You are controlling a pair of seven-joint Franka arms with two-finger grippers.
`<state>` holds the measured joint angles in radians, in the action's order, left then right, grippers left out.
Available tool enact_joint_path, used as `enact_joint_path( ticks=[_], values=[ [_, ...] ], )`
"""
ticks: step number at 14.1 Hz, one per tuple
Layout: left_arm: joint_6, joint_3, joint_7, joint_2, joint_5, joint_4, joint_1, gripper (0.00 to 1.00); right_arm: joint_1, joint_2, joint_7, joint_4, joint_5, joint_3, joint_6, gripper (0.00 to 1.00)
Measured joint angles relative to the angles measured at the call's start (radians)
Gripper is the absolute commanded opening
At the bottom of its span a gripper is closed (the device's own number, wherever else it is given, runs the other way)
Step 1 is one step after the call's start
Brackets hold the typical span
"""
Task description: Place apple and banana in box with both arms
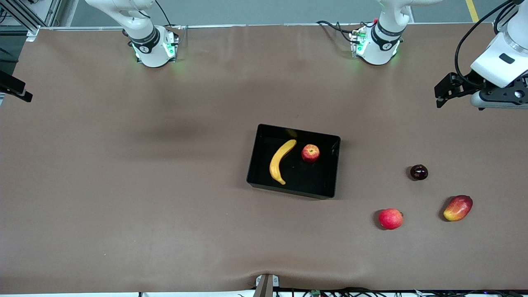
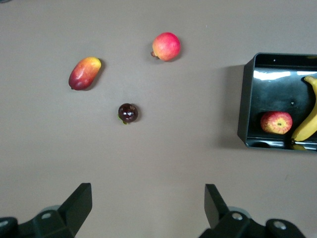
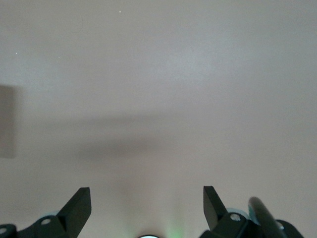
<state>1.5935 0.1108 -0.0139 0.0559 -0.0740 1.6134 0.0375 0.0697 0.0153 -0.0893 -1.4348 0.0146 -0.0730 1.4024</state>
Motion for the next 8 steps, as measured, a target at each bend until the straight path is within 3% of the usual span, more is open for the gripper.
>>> enact_joint_path(
  ticks=[8],
  values=[
    [-0.016,0.0,0.0,0.001,0.047,-0.001,0.001,1.0,0.0,0.0,0.0,0.0,0.0,0.0,0.0,1.0]
  ],
)
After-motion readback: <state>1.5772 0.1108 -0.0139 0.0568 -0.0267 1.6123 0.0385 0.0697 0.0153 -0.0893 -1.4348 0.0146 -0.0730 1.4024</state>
